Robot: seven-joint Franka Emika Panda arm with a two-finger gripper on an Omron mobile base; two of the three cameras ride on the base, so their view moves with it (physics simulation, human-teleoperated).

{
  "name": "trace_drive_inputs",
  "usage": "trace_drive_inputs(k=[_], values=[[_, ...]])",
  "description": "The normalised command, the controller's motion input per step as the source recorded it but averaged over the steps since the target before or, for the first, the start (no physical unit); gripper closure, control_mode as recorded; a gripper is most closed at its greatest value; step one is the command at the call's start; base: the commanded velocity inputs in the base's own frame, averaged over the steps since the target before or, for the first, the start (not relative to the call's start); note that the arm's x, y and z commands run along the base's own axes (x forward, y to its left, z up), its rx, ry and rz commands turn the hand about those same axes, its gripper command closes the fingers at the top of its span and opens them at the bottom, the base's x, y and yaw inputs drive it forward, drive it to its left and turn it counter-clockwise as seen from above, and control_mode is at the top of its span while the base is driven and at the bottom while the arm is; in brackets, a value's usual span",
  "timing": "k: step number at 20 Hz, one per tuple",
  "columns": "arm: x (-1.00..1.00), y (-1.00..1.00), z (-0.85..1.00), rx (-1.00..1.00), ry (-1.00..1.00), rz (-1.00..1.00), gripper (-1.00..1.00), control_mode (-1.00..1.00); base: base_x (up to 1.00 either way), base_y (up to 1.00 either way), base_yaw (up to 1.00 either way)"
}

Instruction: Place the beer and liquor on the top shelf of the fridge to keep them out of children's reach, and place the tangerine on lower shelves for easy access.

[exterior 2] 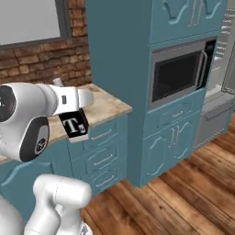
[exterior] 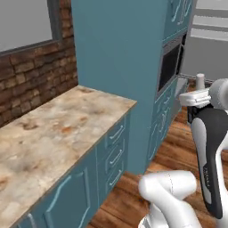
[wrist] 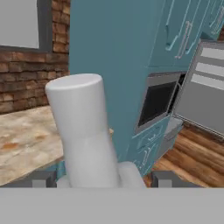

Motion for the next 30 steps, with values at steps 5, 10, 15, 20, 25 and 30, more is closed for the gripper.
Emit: trace_drive_inputs(k=[5,10,15,20,25,30], values=[[0.00,0.00,0.00,0.00,0.00,0.00,1.00,1.00,0.49,-0.72,-0.61],[0.00,0.00,0.00,0.00,0.00,0.00,1.00,1.00,0.91,-0.64,-0.44],[0.00,0.00,0.00,0.00,0.00,0.00,1.00,1.00,1.00,-0.48,-0.13],[0.00,0.00,0.00,0.00,0.00,0.00,1.00,1.00,1.00,-0.53,0.14],[0.00,0.00,0.00,0.00,0.00,0.00,1.00,1.00,1.00,-0.62,0.35],[0.00,0.00,0.00,0.00,0.00,0.00,1.00,1.00,1.00,-0.61,0.47]])
